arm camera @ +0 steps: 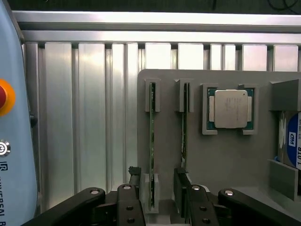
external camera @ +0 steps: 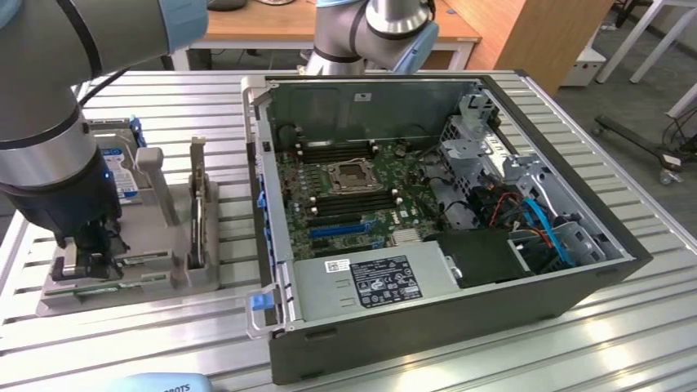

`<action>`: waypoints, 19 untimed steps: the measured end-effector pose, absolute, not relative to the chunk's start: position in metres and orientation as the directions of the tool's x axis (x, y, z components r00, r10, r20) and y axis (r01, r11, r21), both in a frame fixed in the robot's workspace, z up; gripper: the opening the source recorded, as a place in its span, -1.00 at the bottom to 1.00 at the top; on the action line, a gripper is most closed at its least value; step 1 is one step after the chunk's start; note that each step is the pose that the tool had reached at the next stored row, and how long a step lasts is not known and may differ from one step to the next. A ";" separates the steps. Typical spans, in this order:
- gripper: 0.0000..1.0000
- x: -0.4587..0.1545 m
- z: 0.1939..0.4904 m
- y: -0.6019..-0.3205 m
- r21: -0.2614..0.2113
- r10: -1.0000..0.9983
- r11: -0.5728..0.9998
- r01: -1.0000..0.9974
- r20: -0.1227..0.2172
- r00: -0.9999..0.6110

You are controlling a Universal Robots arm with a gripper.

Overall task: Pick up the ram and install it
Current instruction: 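Pick up the ram and move it above insertion slot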

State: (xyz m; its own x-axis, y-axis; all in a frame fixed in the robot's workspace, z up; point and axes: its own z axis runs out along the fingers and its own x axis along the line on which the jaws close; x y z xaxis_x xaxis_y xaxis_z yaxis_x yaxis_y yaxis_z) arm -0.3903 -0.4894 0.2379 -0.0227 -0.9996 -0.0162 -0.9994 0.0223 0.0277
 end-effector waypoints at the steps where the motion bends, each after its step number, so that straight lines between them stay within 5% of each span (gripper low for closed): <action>1: -0.18 -0.390 0.237 -0.489 0.028 -1.000 0.022 -0.999 -0.016 -0.023; 19: -0.18 -0.390 0.214 -0.489 0.028 -1.000 0.022 -0.999 -0.016 -0.023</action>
